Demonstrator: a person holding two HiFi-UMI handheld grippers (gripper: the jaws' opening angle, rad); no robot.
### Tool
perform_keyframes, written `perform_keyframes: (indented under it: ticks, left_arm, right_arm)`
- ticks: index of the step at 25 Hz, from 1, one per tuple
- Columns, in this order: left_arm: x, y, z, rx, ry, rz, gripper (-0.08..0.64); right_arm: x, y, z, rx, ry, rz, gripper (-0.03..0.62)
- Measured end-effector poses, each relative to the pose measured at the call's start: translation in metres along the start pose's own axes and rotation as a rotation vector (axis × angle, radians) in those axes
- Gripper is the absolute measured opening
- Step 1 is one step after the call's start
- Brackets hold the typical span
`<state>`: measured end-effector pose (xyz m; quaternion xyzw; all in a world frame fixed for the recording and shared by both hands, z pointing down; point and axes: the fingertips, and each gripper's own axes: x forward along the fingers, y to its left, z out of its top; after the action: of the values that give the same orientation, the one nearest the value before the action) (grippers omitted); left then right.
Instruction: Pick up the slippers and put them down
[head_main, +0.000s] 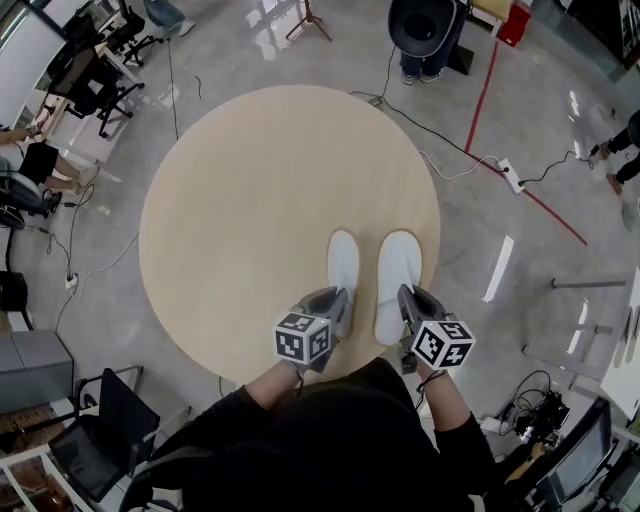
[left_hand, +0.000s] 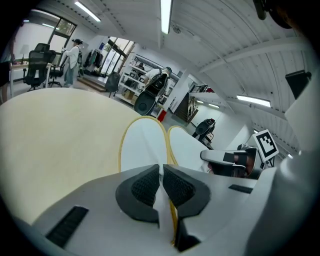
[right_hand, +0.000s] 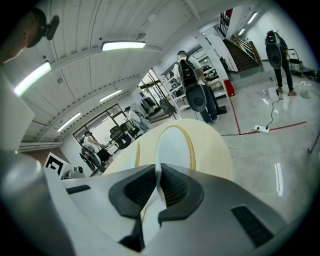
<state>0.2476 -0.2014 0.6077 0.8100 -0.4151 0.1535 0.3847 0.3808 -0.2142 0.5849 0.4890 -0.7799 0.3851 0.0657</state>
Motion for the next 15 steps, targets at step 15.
perform_keyframes:
  ticks: [15]
  left_arm:
    - [0.054,0.032,0.014,-0.003,0.047,0.009,0.035]
  right_arm:
    - [0.06,-0.027,0.006,0.047,0.066,0.005,0.031]
